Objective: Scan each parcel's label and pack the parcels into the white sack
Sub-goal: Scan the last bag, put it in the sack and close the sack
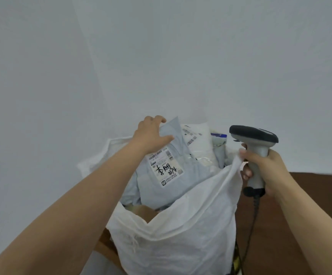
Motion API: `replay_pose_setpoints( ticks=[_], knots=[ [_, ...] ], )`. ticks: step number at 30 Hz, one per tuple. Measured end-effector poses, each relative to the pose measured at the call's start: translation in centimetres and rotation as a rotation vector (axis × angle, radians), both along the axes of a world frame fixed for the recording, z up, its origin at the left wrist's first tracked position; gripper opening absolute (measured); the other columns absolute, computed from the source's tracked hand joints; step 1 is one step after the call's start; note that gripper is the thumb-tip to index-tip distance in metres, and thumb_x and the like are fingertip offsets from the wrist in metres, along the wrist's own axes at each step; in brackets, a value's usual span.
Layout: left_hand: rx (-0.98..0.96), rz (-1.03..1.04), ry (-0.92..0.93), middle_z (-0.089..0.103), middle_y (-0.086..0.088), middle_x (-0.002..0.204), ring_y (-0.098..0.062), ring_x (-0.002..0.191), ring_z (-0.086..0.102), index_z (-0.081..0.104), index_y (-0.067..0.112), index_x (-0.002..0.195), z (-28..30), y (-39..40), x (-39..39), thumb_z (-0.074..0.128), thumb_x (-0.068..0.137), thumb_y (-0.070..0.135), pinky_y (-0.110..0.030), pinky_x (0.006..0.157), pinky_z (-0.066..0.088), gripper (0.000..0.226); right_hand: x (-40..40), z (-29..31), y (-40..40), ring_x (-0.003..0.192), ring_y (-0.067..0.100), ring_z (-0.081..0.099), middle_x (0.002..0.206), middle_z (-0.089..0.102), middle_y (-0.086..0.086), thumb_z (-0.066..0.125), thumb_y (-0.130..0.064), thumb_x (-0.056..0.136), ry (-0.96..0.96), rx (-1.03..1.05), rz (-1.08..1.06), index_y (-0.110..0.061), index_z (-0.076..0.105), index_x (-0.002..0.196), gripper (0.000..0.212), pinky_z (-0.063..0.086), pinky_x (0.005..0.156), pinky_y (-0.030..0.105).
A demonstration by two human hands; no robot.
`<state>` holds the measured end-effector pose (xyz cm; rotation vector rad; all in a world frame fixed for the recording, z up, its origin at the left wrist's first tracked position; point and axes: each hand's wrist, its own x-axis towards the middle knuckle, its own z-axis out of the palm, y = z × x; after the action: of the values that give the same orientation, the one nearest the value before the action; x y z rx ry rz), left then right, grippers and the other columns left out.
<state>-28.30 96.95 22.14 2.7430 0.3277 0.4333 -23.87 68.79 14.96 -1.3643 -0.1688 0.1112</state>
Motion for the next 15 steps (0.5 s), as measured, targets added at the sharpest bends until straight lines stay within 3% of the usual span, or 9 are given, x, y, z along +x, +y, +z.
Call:
replay_pose_setpoints(
  ticks=[3, 6, 13, 15],
  knots=[
    [0.045, -0.142, -0.005, 0.035, -0.008, 0.147, -0.027, 0.138, 0.032, 0.038, 0.024, 0.144, -0.8, -2.1, 4.7, 0.064, 0.089, 0.040, -0.046, 0.112, 0.030, 0.062, 2.0, -0.4, -1.4, 0.042, 0.020, 0.046, 0.085, 0.069, 0.019, 0.066, -0.016, 0.092, 0.018, -0.020, 0.053, -0.007, 0.060, 0.114, 0.024, 0.047, 0.049, 0.032],
    [0.102, -0.147, -0.004, 0.034, -0.006, 0.150, -0.023, 0.141, 0.029, 0.037, 0.024, 0.145, -1.4, -2.8, 9.0, 0.056, 0.095, 0.040, -0.044, 0.114, 0.025, 0.056, 4.7, -1.1, -2.4, 0.041, 0.018, 0.048, 0.095, 0.074, 0.017, 0.064, -0.020, 0.093, 0.064, -0.024, 0.047, -0.007, 0.058, 0.113, 0.024, 0.048, 0.047, 0.031],
    [0.046, 0.113, 0.069, 0.046, -0.014, 0.140, -0.031, 0.130, 0.043, 0.048, 0.016, 0.136, -2.1, 1.3, 16.8, 0.042, 0.102, 0.033, -0.046, 0.110, 0.032, 0.038, 12.5, -3.8, -0.8, 0.041, 0.017, 0.048, 0.099, 0.069, 0.025, 0.072, -0.020, 0.089, 0.288, -0.096, -0.066, 0.005, 0.059, 0.106, 0.032, 0.049, 0.044, 0.028],
    [-0.007, 0.185, 0.132, 0.050, -0.016, 0.138, -0.032, 0.128, 0.045, 0.050, 0.013, 0.134, -3.1, 3.0, 17.9, 0.042, 0.102, 0.027, -0.040, 0.108, 0.034, 0.036, 14.5, -4.5, 0.6, 0.041, 0.017, 0.048, 0.099, 0.066, 0.027, 0.070, -0.015, 0.090, 0.361, -0.101, -0.066, 0.008, 0.057, 0.105, 0.030, 0.048, 0.041, 0.026]
  ],
)
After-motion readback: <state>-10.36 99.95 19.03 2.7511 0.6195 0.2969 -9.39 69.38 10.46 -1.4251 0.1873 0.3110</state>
